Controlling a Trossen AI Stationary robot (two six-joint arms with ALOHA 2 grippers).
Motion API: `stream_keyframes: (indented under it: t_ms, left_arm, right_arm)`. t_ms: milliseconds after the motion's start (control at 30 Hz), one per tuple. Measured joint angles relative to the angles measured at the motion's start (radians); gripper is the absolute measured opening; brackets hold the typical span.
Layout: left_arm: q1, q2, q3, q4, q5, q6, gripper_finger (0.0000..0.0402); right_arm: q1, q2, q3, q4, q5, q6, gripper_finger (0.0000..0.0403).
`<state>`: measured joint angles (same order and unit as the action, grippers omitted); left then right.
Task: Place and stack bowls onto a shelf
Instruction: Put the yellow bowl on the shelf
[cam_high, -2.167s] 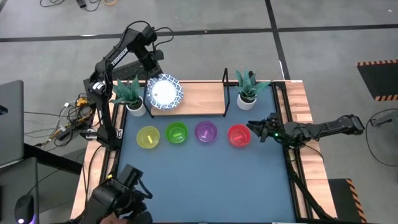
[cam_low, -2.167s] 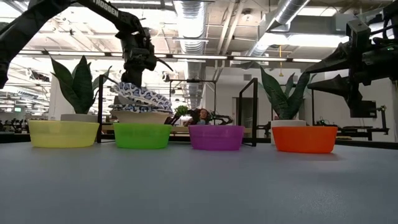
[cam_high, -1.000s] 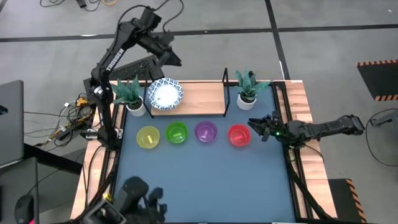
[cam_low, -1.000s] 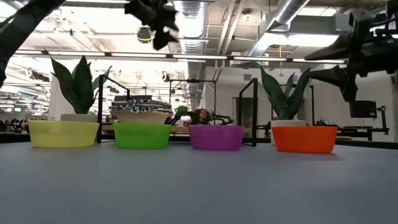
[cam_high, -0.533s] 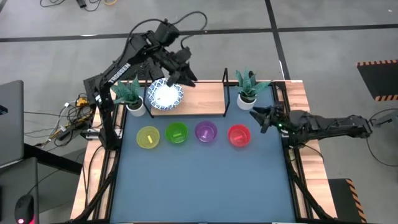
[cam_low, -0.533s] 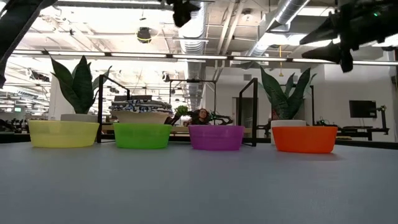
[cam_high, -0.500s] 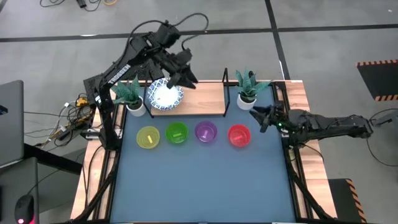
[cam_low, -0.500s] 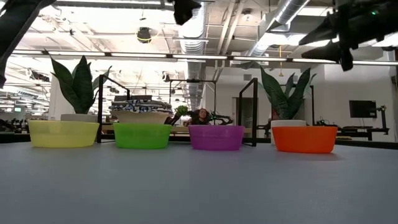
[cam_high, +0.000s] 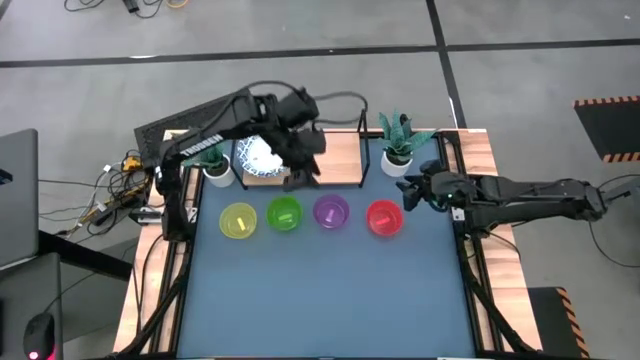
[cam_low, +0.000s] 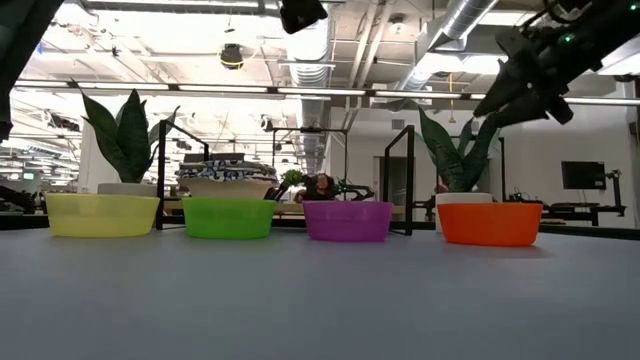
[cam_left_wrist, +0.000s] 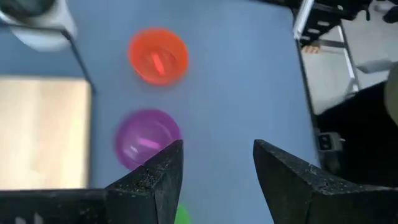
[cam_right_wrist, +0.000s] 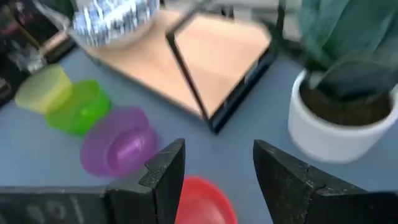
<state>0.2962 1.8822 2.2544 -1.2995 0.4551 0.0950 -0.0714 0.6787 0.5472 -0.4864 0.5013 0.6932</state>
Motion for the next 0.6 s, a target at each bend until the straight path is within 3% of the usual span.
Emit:
stream_keyframes:
  t_ms: [100,300,600]
  left_arm:
    - [-0.057,-0.01,-0.035,-0.049,-0.02,-0.073,0.0178]
    - [-0.191,-0.052,-0.152,-0.11,-0.247,-0.2,0.0178]
    - [-0.329,-0.236,-0.53,0.037,-0.322,-0.436,0.0178]
  right_arm:
    - [-0.005,0.029,0.0,-0.035,-0.047,0.017,0.0215]
    - [-0.001,0.073,0.0,-0.042,-0.067,0.017,0.0215]
    - [-0.001,0.113,0.001,-0.041,-0.101,-0.009,0.0215]
